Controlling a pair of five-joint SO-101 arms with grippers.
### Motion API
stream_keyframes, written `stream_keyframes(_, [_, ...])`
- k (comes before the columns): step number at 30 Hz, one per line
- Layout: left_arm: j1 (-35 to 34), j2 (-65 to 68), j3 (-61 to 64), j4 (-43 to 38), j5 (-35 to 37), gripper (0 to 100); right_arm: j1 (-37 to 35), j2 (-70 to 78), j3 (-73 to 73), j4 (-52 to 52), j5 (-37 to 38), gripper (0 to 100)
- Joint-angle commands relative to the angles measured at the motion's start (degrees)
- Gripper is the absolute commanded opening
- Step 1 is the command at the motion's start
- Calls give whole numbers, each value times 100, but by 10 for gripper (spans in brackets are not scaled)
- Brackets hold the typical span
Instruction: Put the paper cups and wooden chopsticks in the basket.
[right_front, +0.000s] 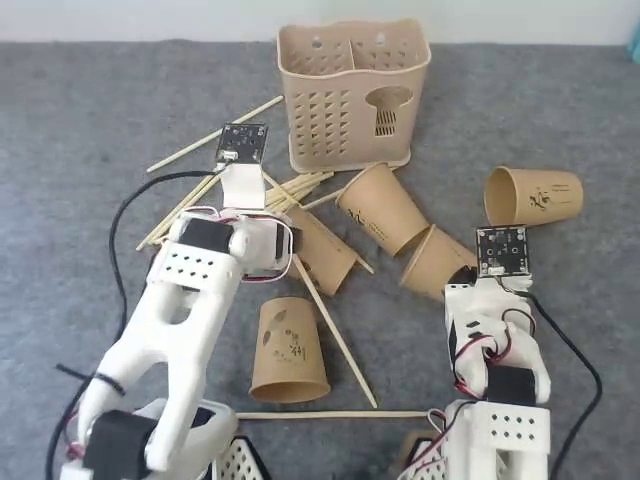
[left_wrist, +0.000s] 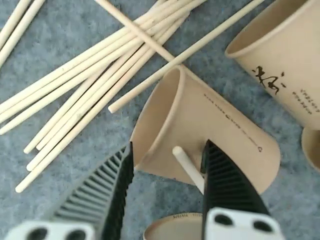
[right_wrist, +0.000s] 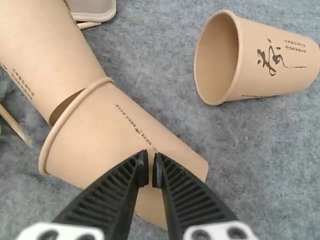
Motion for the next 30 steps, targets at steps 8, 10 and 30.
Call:
stream_keyframes(8, [9, -220, 242, -545, 290, 206, -13, -136, -88, -92, 53, 32])
stream_keyframes(10, [-62, -237, 207, -545, 721, 207, -4, -136, -97, -84, 53, 32])
stream_keyframes(30, [149, -229, 347, -721, 976, 31, -4, -136, -97, -84, 62, 32])
